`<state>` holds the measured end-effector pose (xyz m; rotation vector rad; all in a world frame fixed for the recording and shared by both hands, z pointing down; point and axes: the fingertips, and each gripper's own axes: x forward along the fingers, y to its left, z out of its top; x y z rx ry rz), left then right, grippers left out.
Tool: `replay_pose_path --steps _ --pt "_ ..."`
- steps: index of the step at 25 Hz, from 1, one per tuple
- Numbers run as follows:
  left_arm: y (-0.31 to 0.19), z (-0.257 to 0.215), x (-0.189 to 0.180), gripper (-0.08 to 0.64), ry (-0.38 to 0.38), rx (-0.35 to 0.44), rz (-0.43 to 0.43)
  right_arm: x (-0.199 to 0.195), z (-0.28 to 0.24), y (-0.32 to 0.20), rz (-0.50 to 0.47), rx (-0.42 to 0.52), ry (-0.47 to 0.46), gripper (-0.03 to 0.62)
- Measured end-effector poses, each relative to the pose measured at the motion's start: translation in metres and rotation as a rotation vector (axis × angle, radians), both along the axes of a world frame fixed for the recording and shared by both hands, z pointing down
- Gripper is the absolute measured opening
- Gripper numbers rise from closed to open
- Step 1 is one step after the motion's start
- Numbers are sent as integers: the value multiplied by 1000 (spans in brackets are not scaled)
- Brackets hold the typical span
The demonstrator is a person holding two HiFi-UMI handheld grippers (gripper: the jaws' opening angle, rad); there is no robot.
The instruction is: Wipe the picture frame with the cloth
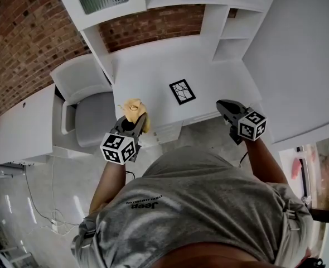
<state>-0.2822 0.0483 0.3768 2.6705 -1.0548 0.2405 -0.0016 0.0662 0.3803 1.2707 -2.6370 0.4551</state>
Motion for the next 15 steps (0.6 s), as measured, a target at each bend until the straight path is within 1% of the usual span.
replay_pose_path --steps 4,7,11,15 --pt "-16 5 -8 81 4 -11 -23 -5 2 -22 -26 -7 9 15" --pt "-29 8 -7 81 -3 -18 -53 -5 7 -42 -60 -8 0 15" --pt "-45 8 5 81 -26 -17 -101 5 15 -72 -119 -13 -26 15" --pt "-62 8 24 81 -62 -8 -177 23 24 -114 -206 -3 -49 15"
